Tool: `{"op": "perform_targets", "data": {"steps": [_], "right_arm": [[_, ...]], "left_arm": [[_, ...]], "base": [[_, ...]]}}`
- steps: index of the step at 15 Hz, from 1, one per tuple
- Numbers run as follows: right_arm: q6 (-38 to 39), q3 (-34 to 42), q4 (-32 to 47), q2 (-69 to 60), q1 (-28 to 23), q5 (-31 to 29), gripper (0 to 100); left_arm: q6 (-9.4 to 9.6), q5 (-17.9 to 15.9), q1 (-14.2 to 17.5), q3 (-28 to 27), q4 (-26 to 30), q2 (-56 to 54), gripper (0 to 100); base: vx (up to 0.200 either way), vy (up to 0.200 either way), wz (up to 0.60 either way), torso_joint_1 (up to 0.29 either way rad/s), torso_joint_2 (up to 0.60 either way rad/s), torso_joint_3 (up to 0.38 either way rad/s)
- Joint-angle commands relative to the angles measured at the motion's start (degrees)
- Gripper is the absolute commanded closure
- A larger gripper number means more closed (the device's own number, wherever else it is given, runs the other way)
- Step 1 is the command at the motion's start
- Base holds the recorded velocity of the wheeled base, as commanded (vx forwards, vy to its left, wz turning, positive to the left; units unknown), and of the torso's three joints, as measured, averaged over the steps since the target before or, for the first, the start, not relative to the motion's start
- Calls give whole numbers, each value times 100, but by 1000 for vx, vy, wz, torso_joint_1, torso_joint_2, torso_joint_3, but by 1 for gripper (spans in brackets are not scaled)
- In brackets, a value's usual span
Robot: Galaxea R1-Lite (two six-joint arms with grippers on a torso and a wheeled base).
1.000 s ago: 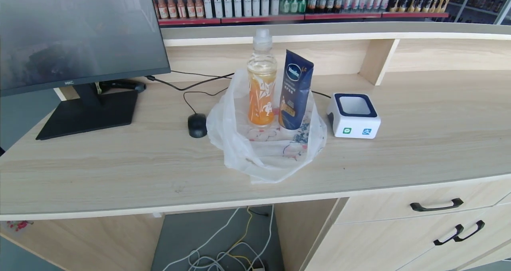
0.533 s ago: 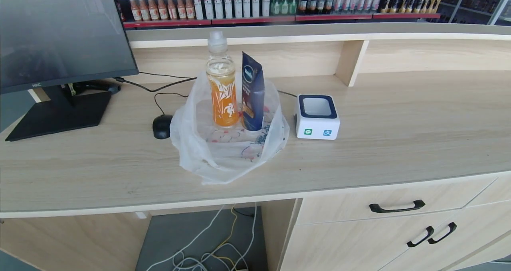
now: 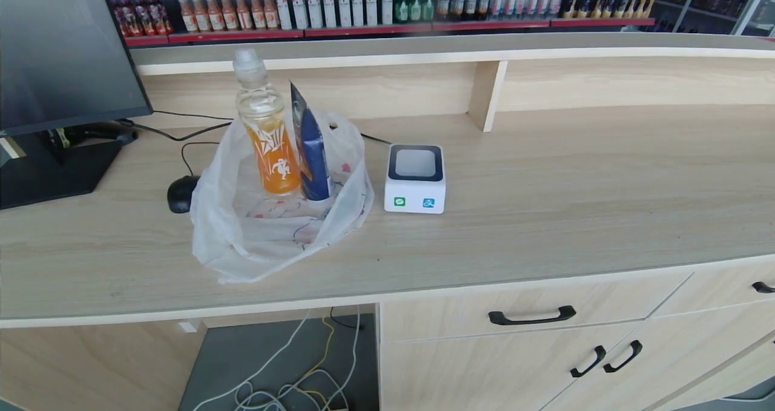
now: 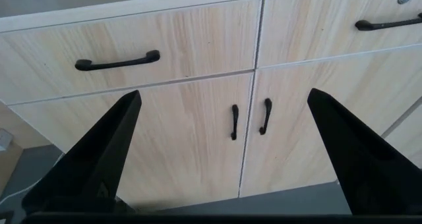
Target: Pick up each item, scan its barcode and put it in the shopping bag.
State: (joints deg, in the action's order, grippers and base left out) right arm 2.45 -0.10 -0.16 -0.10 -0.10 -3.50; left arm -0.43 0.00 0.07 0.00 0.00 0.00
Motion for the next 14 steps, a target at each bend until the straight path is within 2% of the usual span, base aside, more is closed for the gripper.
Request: {"op": "perform_targets", "data": {"steps": [1, 3, 14], "right_arm": [[1, 1, -2, 10, 1, -2, 0], [1, 1, -2, 10, 1, -2, 0], [1, 1, -2, 10, 1, -2, 0]], "left_arm": [[-1, 0, 1, 0, 0, 0, 0], [8, 0, 1, 0, 0, 0, 0], [8, 0, 1, 0, 0, 0, 0]], "base": [[0, -200, 0, 2, -2, -7], [0, -200, 0, 2, 2, 2], [0, 0, 0, 0, 0, 0]]}}
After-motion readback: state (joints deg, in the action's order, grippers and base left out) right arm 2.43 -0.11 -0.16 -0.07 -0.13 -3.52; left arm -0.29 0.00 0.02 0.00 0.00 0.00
